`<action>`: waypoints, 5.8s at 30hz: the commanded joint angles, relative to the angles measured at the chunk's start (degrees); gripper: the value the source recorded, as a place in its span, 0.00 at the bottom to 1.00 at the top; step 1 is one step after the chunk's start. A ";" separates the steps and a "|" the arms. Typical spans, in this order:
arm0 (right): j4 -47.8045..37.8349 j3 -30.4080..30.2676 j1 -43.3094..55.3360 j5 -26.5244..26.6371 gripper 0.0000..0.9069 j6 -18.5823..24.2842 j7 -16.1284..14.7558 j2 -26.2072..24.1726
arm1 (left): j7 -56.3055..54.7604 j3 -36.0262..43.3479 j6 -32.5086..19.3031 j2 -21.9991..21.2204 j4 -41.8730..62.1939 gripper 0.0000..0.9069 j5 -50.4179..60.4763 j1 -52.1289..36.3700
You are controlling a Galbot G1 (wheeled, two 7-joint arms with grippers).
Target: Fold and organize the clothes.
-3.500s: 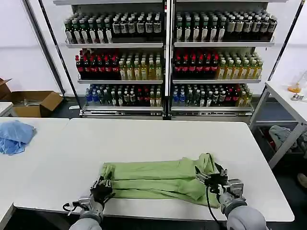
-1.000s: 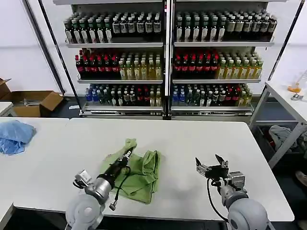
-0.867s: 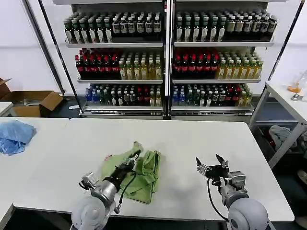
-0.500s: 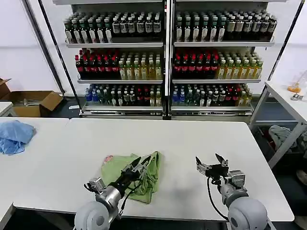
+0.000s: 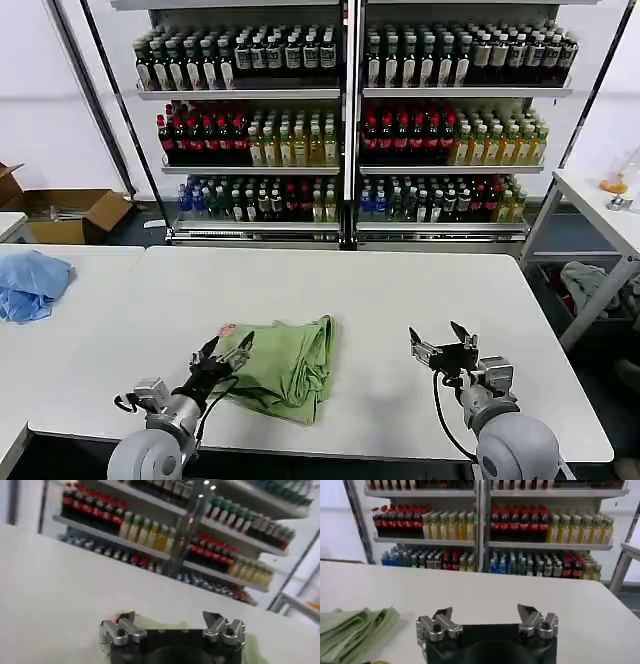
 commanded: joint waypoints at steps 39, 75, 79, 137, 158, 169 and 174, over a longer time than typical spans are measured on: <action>4.80 1.48 -3.55 -0.73 1.00 -0.42 0.48 -0.32 | -0.12 -6.74 9.26 -4.60 6.60 0.06 -32.71 -1.42; 6.65 4.72 -4.87 -0.97 1.00 -0.52 0.54 -1.48 | -0.64 12.42 8.61 -6.26 -5.99 0.03 -2.76 -8.35; 6.69 6.22 -5.85 -0.99 1.00 -0.43 0.47 -1.42 | -2.66 19.92 8.77 -10.32 -2.57 0.03 -3.74 -10.95; -22.88 -13.61 15.63 3.71 1.00 1.58 5.40 14.89 | -4.72 -7.68 -15.39 -5.87 -14.06 1.00 19.83 15.32; -24.72 -14.33 16.29 3.90 0.00 3.14 4.89 15.05 | -4.70 -6.33 -15.29 -7.53 -14.91 1.00 20.54 16.52; -21.96 -9.96 14.80 -2.18 0.00 4.77 1.54 8.40 | -4.59 -5.88 -15.21 -7.56 -15.51 1.00 20.75 16.67; -20.32 -8.26 13.85 -6.36 0.00 6.75 -2.20 5.87 | -4.38 -5.03 -15.06 -8.47 -15.86 1.00 21.90 16.88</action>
